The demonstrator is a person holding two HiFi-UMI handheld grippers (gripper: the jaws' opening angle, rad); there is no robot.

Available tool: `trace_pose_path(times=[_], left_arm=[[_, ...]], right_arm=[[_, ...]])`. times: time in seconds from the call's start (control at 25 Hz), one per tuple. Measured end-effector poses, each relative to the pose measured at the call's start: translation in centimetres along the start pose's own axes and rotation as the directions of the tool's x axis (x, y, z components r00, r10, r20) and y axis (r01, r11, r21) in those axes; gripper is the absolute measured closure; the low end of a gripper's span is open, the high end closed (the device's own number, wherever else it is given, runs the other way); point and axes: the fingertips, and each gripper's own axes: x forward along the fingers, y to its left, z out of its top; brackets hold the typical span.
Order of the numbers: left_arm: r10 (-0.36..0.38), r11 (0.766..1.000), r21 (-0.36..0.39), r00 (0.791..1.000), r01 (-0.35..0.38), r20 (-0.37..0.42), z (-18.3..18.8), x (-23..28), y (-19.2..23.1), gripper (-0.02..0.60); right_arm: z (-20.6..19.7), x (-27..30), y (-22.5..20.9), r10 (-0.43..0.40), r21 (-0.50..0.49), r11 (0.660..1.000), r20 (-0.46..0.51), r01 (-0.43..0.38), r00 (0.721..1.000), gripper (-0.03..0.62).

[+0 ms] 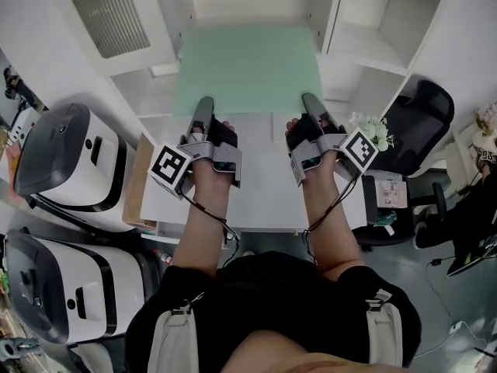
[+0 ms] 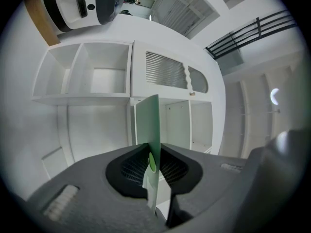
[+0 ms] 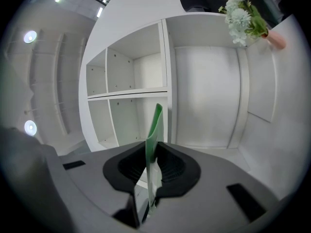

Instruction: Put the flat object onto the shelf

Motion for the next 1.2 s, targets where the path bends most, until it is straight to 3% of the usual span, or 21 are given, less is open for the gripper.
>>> trace_pose_path(times=[1.2], left_arm=[[-0.033,0.999,-0.008,0.999,0.032,-0.032,0.6,5.0,0.9,0.522]], right_arm=[[1.9,2.9,-1.0,0.0,0.053,0.999,0.077,-0.004,0.997,0.533]])
